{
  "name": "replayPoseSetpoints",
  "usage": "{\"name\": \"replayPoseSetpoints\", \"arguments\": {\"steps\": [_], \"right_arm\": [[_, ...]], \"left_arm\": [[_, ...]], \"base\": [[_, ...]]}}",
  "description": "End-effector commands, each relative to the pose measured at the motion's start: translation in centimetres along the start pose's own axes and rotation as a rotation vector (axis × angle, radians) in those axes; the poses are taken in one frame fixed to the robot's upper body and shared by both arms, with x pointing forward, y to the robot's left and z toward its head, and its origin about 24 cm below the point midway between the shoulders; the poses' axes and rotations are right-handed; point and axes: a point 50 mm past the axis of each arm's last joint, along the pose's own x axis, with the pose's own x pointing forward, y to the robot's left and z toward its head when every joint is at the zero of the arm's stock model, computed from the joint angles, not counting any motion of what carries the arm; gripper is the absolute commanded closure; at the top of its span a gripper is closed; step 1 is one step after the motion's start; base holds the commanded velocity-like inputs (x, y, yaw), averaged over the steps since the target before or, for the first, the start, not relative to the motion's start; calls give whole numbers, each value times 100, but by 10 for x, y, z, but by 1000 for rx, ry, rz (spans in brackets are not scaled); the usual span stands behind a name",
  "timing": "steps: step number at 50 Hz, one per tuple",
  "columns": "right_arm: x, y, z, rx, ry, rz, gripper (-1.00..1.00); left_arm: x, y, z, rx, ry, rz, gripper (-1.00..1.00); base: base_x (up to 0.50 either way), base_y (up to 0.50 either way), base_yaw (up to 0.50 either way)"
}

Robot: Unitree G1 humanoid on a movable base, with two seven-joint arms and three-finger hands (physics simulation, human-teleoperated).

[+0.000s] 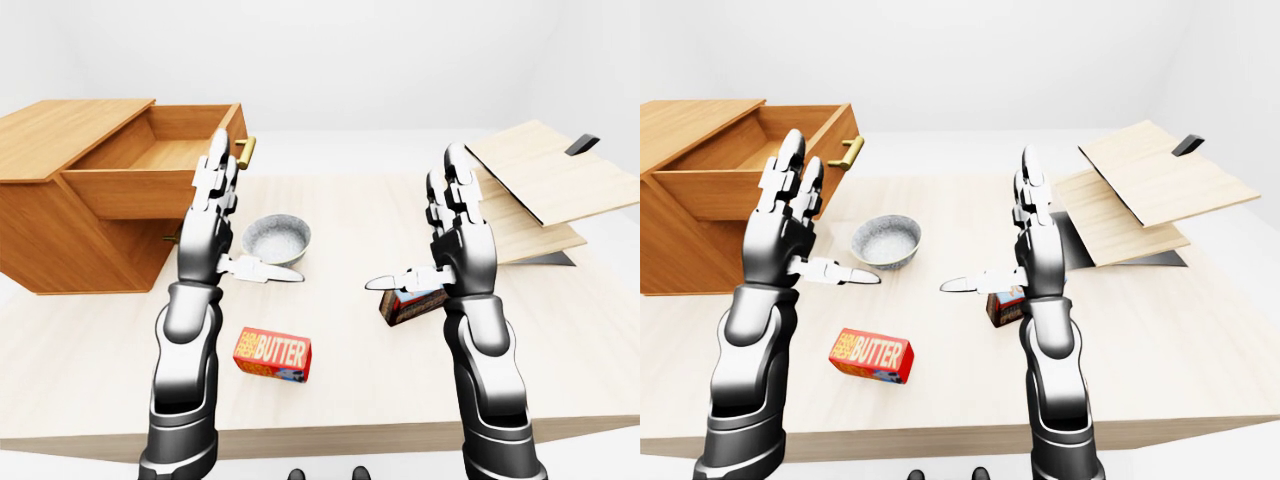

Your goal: Close the top drawer of the cabinet.

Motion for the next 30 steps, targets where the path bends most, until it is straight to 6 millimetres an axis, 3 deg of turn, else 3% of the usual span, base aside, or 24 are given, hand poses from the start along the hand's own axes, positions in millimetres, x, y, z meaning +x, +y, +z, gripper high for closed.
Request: {"name": "replayPoseSetpoints", "arguments": {"steps": [1, 10, 30], "right_arm": [[0, -2, -2, -10, 8, -4, -100], [0, -2, -3, -12, 15, -2, -100], [1, -1, -5, -19, 23, -3, -100]], "left_arm": [[0, -3, 0, 3, 2, -11, -100], [0, -6, -16, 61, 77, -41, -100], [11, 3, -66, 481, 306, -13, -100]], "base": [[0, 0, 0], [0, 0, 0], [0, 0, 0]]}}
